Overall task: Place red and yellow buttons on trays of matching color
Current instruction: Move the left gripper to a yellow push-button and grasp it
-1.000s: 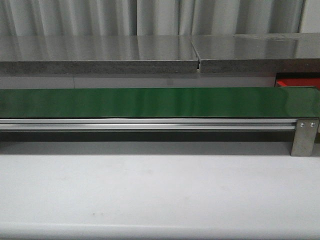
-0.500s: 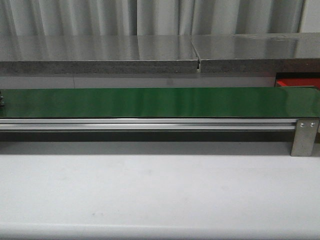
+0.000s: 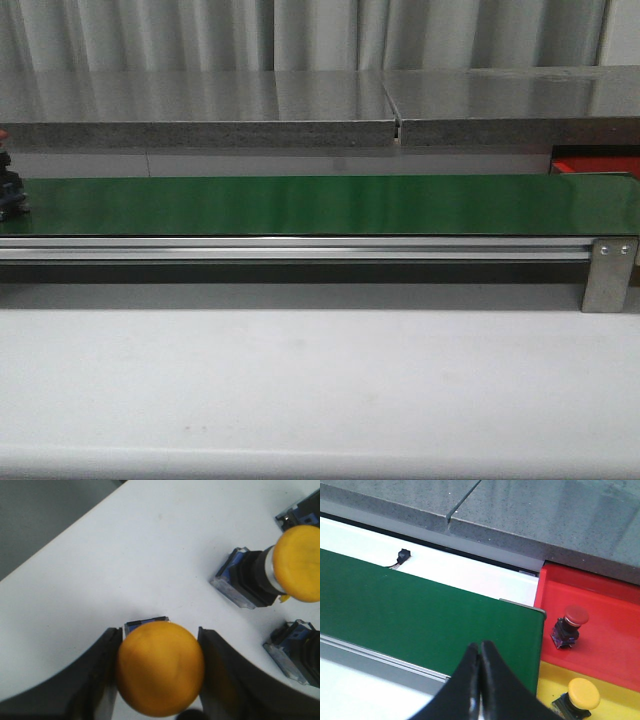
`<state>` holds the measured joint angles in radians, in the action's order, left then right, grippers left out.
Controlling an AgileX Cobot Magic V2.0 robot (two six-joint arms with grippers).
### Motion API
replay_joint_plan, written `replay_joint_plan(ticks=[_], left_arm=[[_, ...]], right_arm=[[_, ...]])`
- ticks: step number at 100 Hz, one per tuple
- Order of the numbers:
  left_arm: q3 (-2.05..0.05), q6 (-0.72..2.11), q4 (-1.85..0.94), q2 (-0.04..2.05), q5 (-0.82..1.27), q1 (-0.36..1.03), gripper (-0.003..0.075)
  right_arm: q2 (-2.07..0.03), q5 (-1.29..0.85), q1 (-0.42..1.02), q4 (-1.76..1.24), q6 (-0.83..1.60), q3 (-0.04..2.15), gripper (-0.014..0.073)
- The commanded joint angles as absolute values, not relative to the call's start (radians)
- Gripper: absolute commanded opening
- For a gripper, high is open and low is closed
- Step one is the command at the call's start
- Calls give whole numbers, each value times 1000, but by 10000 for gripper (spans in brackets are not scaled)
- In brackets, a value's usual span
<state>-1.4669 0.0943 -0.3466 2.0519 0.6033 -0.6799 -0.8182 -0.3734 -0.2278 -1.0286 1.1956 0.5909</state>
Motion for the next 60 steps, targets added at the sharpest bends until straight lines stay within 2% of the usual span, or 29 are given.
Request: replay_joint_plan(ticks=[1, 9, 40, 60], left_arm=[[-1498, 93, -370, 1991, 561, -679, 52], [-1498, 93, -370, 1979, 568, -679, -21], [-1498, 93, -372, 1832, 628, -668, -20], [-1498, 125, -372, 1694, 651, -584, -20]], right_arm=[[-806, -343, -228, -1056, 1200, 617, -68], [-806, -343, -228, -1056, 1200, 617, -68], [-806, -343, -228, -1056, 1200, 617, -68], [-806, -343, -228, -1056, 1200, 617, -68]])
